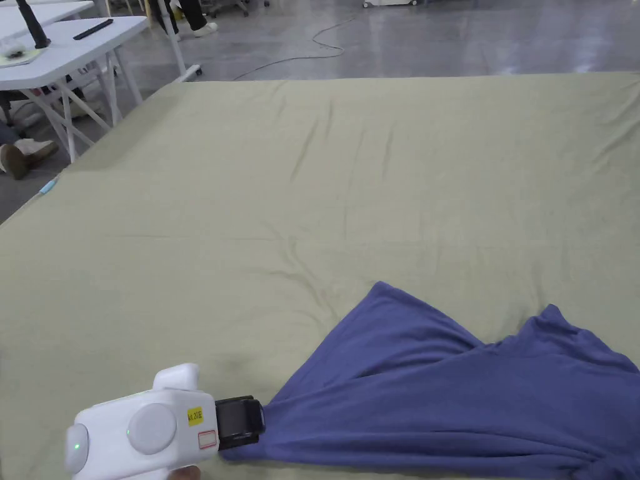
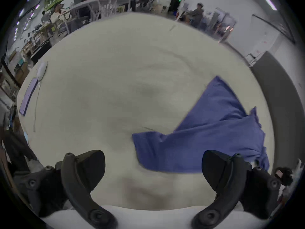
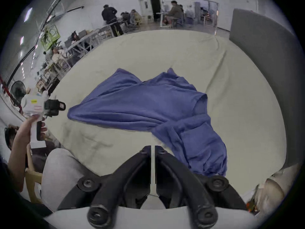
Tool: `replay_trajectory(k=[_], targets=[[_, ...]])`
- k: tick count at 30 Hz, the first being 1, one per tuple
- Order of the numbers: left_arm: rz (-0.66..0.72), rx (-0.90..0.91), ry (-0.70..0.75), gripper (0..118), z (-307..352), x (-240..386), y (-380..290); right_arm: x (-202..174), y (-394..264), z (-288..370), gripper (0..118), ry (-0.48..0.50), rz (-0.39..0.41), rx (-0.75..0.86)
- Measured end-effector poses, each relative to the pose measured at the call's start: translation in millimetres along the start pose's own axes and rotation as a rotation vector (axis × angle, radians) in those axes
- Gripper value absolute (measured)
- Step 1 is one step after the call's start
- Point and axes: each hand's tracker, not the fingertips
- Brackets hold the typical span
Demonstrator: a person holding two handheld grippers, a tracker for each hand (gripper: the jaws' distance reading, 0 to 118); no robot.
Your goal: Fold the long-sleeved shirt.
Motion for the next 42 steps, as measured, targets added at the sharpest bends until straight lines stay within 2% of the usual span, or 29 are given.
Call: replay_trajectory(k=[1, 2, 3, 4, 5, 6, 7, 8, 9, 10, 11, 13, 14, 16, 19, 21, 23, 24, 25, 26, 27, 28, 29, 30, 31, 32, 33, 37, 42], targets=[[-0.002, 0.003, 0.001, 105, -18, -4, -3, 3, 1, -2, 2, -0.008, -0.008, -0.001], [0.006, -0.022, 0.023, 85, -25, -5, -2, 6, 3, -4, 2, -0.015, -0.017, -0.004], [0.005, -0.052, 0.042, 80, -31, -4, -1, 9, 6, -8, 2, -0.031, -0.038, -0.015], [-0.021, -0.074, 0.086, 68, -33, -2, -1, 14, 9, -11, 2, -0.046, -0.061, -0.024], [-0.046, -0.042, 0.073, 27, -28, -1, -7, 17, 15, -14, 2, -0.057, -0.084, -0.029], [-0.102, -0.005, 0.058, 0, -19, 5, -5, 21, 25, -19, 2, -0.058, -0.088, -0.026], [-0.137, 0.020, 0.004, 0, -14, 8, -2, 23, 32, -22, 3, -0.056, -0.083, -0.022], [-0.127, 0.019, -0.013, 0, -11, 12, -1, 26, 44, -26, 17, -0.058, -0.072, -0.012], [-0.110, 0.029, -0.016, 0, -6, 14, -3, 28, 58, -33, 50, -0.064, -0.052, 0.001], [-0.128, 0.012, -0.017, 0, -2, 17, -4, 31, 77, -42, 105, -0.071, -0.035, 0.013], [-0.137, 0.026, -0.037, 0, 3, 19, -3, 36, 100, -58, 118, -0.084, -0.023, 0.022], [-0.113, 0.054, -0.063, 0, 18, 22, -6, 48, 140, -97, 117, -0.082, 0.005, 0.005], [-0.109, 0.063, -0.077, 0, 25, 23, -6, 53, 160, -108, 117, -0.114, 0.069, 0.044], [-0.112, 0.086, -0.092, 0, 39, 24, -5, 57, 195, -151, 117, -0.105, 0.028, -0.030], [-0.107, 0.101, -0.097, 0, 53, 24, -5, 63, 229, -212, 109, -0.066, -0.014, -0.187], [-0.101, 0.114, -0.117, 0, 61, 25, -7, 61, 239, -242, 105, -0.126, -0.036, -0.215], [-0.097, 0.114, -0.131, 0, 65, 27, -8, 56, 240, -255, 75, -0.110, -0.054, -0.267], [-0.096, 0.113, -0.136, 0, 67, 28, -10, 53, 236, -262, 73, -0.104, -0.066, -0.316], [-0.095, 0.114, -0.138, 0, 65, 27, -9, 46, 233, -262, 69, -0.184, -0.016, -0.307], [-0.098, 0.115, -0.138, 0, 66, 28, -10, 38, 233, -252, 49, -0.169, 0.057, -0.257], [-0.104, 0.116, -0.137, 0, 67, 29, -11, 33, 231, -244, 18, -0.167, 0.099, -0.244], [-0.109, 0.118, -0.135, 0, 68, 29, -12, 33, 229, -236, 2, -0.161, 0.130, -0.225], [-0.111, 0.119, -0.138, 0, 67, 29, -12, 29, 225, -223, 2, -0.245, 0.184, -0.194], [-0.108, 0.118, -0.147, 0, 69, 29, -12, 28, 222, -210, 2, -0.259, 0.216, -0.169], [-0.106, 0.121, -0.160, 0, 72, 30, -13, 32, 220, -190, 2, -0.144, 0.189, -0.140], [-0.106, 0.126, -0.166, 0, 76, 32, -14, 44, 216, -171, 2, -0.021, 0.103, -0.132], [-0.111, 0.135, -0.167, 0, 80, 33, -14, 46, 210, -148, 2, 0.004, 0.050, -0.094], [-0.117, 0.166, -0.194, 0, 100, 38, -15, 42, 181, -48, 2, -0.037, 0.169, 0.059], [-0.134, 0.242, -0.249, 0, 138, 51, -12, 44, 132, 67, 2, 0.007, 0.162, 0.183]])
